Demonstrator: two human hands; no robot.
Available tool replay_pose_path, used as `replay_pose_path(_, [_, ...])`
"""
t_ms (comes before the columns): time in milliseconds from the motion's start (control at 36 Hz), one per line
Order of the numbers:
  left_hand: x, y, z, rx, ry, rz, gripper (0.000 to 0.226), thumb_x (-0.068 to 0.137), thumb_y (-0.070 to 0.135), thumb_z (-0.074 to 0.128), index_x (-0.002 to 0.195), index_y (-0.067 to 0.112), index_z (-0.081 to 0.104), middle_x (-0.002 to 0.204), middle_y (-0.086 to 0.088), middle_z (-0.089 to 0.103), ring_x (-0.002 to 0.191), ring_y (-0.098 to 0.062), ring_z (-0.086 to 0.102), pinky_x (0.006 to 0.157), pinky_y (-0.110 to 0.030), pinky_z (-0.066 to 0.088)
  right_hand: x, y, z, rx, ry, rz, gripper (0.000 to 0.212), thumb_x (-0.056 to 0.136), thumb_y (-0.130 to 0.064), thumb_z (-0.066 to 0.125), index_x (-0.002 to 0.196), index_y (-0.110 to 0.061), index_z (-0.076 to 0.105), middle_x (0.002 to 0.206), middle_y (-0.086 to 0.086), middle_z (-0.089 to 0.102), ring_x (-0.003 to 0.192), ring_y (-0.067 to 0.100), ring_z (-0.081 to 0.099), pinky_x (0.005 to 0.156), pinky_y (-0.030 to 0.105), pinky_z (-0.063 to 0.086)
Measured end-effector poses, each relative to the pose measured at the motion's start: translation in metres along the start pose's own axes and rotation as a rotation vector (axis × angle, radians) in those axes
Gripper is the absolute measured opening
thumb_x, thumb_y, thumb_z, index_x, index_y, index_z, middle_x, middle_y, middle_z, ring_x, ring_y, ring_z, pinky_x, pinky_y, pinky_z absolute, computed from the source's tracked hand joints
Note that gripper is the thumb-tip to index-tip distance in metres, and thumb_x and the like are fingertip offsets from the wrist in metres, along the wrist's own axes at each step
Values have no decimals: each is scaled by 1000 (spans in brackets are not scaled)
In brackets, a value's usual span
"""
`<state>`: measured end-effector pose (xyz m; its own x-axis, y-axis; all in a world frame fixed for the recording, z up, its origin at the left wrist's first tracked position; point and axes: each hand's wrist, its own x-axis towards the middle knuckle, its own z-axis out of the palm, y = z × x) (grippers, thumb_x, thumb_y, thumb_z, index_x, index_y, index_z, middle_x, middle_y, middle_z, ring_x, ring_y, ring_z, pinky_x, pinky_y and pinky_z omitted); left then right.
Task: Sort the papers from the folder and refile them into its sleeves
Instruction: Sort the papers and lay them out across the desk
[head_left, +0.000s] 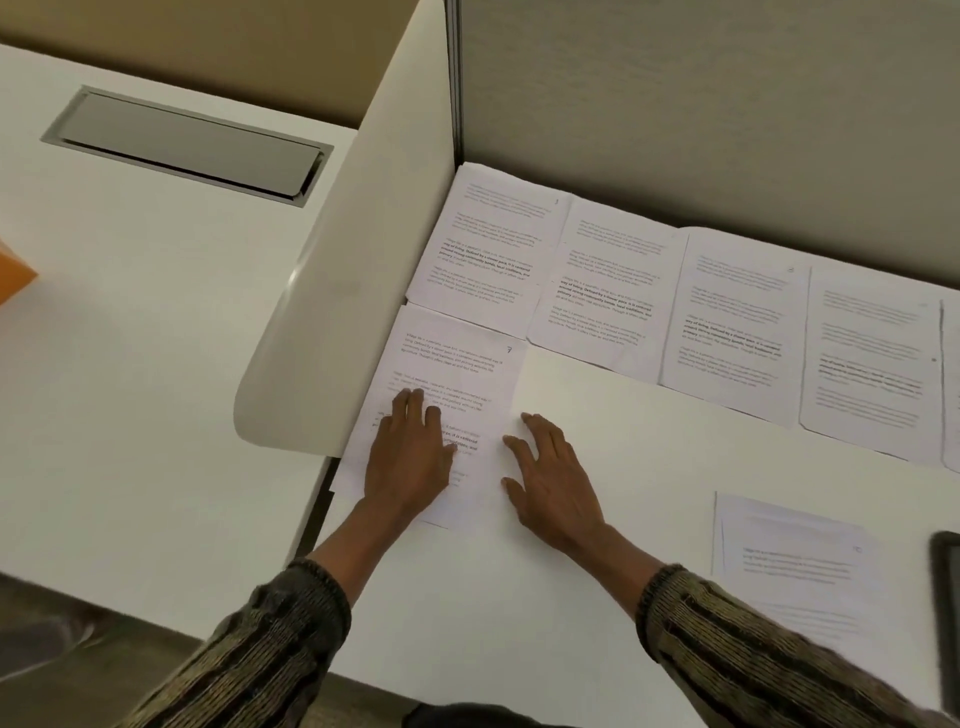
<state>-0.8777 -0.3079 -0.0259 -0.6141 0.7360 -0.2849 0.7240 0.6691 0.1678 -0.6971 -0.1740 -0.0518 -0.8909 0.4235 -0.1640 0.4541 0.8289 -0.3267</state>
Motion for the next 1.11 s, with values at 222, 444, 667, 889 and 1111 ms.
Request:
replay_pose_path(222, [-47, 87, 13, -60, -72, 177, 58, 107, 44, 55, 153, 9, 44, 168, -15, 30, 158, -32, 22, 123, -44, 35, -90, 41, -10, 56, 16, 177, 54, 89, -26, 78, 138, -17, 60, 151, 11, 47, 139, 29, 50, 95, 41, 60])
replay_pose_path(444, [-90, 186, 44, -73, -145, 439, 58, 103, 40, 65, 147, 6, 51, 165, -19, 37, 153, -37, 34, 117, -47, 43, -201, 83, -11, 85, 80, 437, 54, 86, -20, 81, 135, -19, 60, 145, 8, 51, 133, 26, 52, 78, 38, 62])
replay_pose_path(667, [-120, 271, 73, -64, -250, 690, 74, 105, 46, 60, 159, 4, 32, 175, -20, 10, 163, -36, 6, 128, -48, 23, -284, 142, -24, 78, 195, 692, 56, 85, -20, 82, 135, -16, 59, 139, 8, 53, 129, 27, 50, 68, 40, 63])
replay_pose_path(889, [-135, 331, 103, 56, -277, 762, 98, 102, 62, 56, 168, 6, 8, 175, -18, -16, 163, -32, -13, 124, -40, -6, -329, 208, -37, 72, 208, 777, 61, 89, -29, 79, 142, -14, 54, 146, 10, 49, 134, 29, 45, 91, 47, 60])
replay_pose_path(1111, [-150, 346, 126, 138, -318, 648, 113, 98, 74, 49, 167, 5, -8, 168, -18, -35, 156, -31, -33, 127, -44, -15, -340, 252, -40, 31, 101, 773, 75, 94, -51, 67, 154, -15, 40, 156, 15, 37, 142, 32, 35, 114, 48, 41])
